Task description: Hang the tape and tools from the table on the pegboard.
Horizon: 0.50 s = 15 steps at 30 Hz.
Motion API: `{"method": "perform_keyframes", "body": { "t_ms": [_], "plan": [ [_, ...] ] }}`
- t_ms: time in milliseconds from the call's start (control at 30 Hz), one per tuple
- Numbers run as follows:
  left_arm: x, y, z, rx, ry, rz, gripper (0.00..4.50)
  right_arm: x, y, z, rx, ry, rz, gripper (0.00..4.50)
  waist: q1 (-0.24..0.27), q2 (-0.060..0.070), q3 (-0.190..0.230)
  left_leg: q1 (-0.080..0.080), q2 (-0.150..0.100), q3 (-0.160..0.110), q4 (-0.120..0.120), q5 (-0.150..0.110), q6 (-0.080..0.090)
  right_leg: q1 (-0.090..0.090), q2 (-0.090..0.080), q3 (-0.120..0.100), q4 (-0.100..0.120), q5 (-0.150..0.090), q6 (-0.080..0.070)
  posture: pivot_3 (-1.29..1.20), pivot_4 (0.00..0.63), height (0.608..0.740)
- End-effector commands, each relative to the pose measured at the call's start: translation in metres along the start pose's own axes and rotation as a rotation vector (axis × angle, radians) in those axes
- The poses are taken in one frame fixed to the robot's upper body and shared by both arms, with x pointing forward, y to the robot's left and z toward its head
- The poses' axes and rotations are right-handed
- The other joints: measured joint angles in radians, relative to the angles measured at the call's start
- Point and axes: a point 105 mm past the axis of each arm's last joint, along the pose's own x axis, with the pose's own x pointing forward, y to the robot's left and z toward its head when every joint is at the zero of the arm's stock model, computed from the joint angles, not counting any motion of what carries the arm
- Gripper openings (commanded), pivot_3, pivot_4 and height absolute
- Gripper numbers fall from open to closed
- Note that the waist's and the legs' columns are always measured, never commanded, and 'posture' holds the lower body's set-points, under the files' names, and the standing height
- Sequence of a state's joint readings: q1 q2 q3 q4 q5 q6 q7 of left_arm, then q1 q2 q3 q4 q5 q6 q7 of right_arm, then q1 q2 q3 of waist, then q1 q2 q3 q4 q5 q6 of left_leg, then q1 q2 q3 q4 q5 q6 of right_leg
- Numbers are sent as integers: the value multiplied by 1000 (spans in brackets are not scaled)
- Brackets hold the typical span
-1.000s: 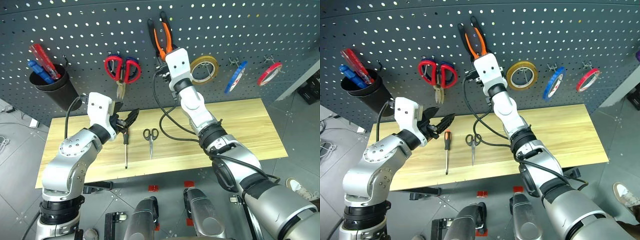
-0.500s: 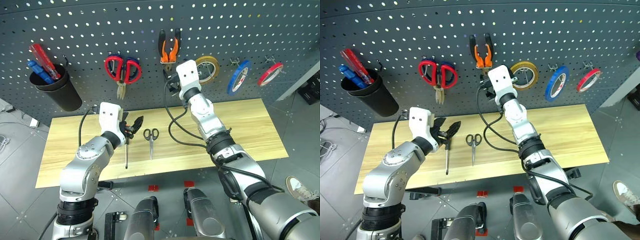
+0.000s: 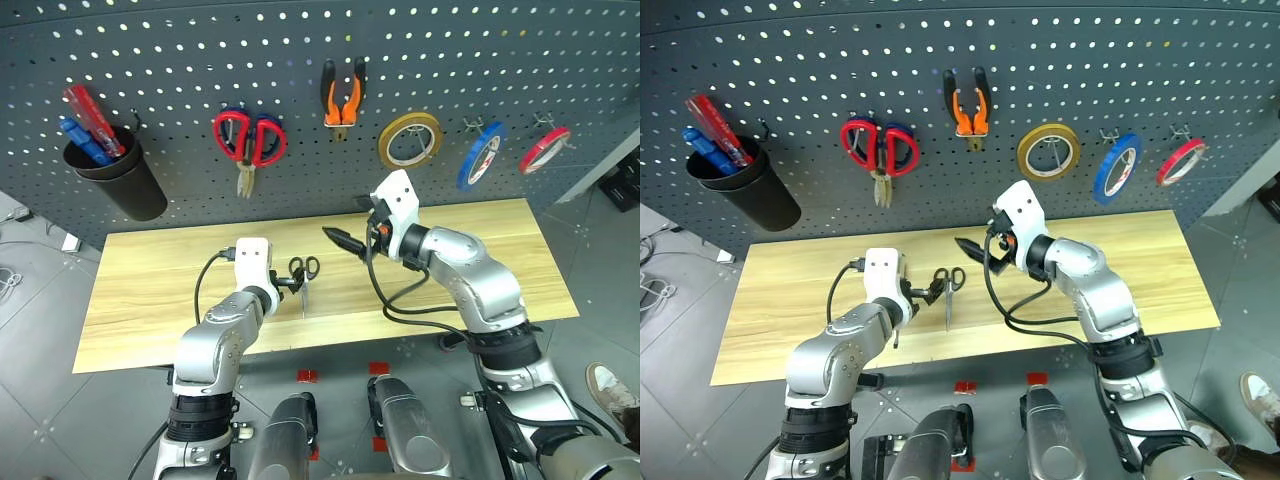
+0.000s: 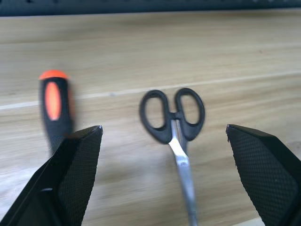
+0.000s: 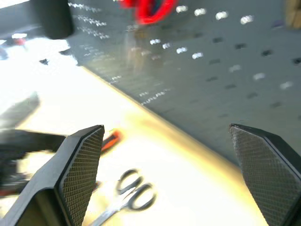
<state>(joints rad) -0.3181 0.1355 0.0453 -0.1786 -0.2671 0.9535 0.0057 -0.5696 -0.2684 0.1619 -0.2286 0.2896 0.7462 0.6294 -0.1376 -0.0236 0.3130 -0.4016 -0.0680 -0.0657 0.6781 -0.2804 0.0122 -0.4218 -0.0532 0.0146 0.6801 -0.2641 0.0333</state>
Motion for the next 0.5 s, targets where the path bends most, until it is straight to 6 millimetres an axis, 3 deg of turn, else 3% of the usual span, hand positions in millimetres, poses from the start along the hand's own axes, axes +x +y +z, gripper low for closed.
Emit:
{"method": "perform_keyframes", "body": {
  "t_ms": [33, 500],
  "plan": [
    [12, -7, -7, 3, 53, 10, 4445, -11, 16, -2, 13, 38, 71, 4500, -3, 0, 0, 0, 0, 0, 0, 0, 0, 0, 0, 0, 0, 0, 0, -263, 329, 740],
    [47, -34, -44, -21, 255, 33, 4445, -23, 29, -12, 42, 139, 166, 4500, -3, -3, 1, 0, 0, 1, 0, 0, 0, 0, 0, 0, -1, 0, 1, -307, 340, 740]
  ]
}}
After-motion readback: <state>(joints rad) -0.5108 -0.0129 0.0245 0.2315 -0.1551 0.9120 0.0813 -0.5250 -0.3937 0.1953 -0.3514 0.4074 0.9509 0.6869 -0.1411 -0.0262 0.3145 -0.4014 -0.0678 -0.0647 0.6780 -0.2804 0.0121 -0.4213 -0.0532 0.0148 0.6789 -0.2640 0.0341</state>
